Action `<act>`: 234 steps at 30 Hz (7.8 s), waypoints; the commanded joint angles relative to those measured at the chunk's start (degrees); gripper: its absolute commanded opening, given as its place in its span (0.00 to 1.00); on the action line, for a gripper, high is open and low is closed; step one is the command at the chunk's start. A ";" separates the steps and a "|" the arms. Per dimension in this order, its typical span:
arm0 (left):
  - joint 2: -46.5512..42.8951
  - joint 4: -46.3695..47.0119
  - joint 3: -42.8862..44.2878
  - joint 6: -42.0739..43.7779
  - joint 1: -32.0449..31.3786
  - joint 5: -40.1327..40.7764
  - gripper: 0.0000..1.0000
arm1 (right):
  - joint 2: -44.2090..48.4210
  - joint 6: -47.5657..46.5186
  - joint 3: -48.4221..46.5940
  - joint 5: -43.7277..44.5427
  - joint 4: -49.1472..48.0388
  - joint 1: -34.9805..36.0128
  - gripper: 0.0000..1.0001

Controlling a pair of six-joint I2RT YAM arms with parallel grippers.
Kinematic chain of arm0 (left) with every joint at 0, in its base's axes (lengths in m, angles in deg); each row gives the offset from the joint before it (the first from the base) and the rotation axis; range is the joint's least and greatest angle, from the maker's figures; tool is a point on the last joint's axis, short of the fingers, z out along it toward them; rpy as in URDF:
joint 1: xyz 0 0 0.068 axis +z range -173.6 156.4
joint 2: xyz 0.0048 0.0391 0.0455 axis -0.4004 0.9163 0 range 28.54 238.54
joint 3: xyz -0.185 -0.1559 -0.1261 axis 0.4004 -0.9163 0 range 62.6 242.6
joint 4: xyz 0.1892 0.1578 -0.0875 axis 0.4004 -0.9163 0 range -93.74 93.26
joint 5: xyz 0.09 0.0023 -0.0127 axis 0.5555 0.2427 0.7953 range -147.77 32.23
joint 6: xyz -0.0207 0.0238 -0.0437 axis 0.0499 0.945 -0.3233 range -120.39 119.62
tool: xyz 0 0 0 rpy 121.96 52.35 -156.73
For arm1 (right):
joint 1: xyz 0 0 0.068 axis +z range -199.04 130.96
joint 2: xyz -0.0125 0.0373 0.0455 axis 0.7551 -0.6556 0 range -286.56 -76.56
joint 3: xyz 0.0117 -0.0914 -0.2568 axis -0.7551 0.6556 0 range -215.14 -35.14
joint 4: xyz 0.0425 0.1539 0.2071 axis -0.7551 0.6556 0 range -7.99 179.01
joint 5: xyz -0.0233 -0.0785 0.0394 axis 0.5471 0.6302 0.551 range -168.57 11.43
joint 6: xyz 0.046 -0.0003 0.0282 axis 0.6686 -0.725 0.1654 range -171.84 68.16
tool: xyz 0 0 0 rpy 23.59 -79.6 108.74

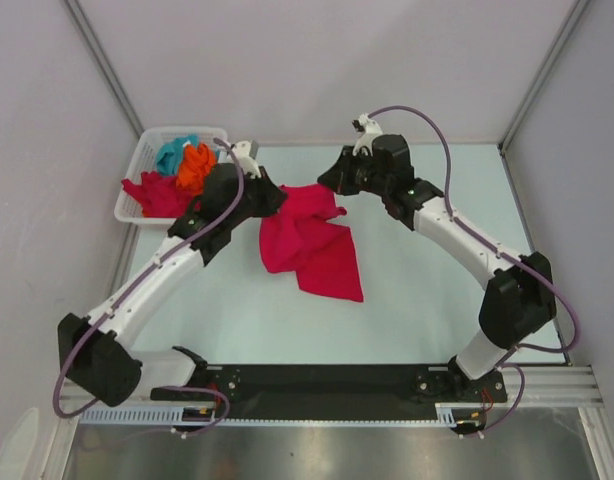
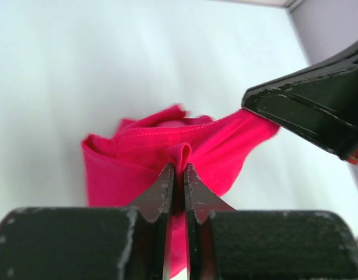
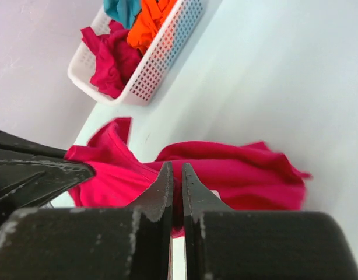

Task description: Fold and stack the t-shirts

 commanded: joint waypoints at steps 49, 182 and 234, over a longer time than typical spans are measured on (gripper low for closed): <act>24.65 32.68 -21.33 -17.71 7.79 -1.31 0.05 | 5.51 -3.60 19.95 18.76 9.55 -5.15 0.00; -6.92 11.85 -33.11 -30.53 9.12 6.68 0.82 | 15.71 -5.71 6.07 14.56 27.83 -37.66 0.00; -4.61 5.29 -5.08 -0.52 -6.80 30.51 0.01 | 17.00 -7.38 1.86 10.87 28.09 -46.37 0.00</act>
